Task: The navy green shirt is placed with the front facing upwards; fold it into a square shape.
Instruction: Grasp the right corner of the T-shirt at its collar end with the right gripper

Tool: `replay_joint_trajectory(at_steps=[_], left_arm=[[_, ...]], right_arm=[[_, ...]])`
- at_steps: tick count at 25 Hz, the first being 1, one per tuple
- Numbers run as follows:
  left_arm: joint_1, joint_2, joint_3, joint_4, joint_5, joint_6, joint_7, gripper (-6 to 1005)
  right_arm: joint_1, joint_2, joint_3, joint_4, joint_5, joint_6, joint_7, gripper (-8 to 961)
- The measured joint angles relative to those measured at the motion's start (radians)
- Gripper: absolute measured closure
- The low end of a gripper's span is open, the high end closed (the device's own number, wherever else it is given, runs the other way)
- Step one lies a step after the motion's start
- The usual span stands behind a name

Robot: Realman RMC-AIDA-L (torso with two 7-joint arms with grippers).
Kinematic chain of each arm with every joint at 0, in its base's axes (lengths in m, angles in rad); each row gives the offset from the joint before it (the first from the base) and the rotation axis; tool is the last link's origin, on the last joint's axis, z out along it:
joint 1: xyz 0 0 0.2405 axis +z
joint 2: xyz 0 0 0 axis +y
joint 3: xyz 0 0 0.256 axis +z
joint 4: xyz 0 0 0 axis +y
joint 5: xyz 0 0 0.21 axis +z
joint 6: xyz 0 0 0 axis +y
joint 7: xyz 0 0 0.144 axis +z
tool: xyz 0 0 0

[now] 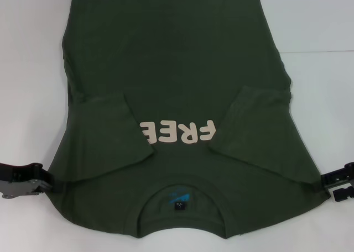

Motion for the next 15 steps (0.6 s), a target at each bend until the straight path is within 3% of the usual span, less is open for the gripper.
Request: replay_joint_trajectory(at_steps=[15], left_arm=[[-0.002, 0.000, 0.001, -0.003, 0.000, 0.001, 0.004, 949]], right_arm=[[0.010, 0.017, -0.005, 0.000, 0.000, 0.019, -0.001, 175]])
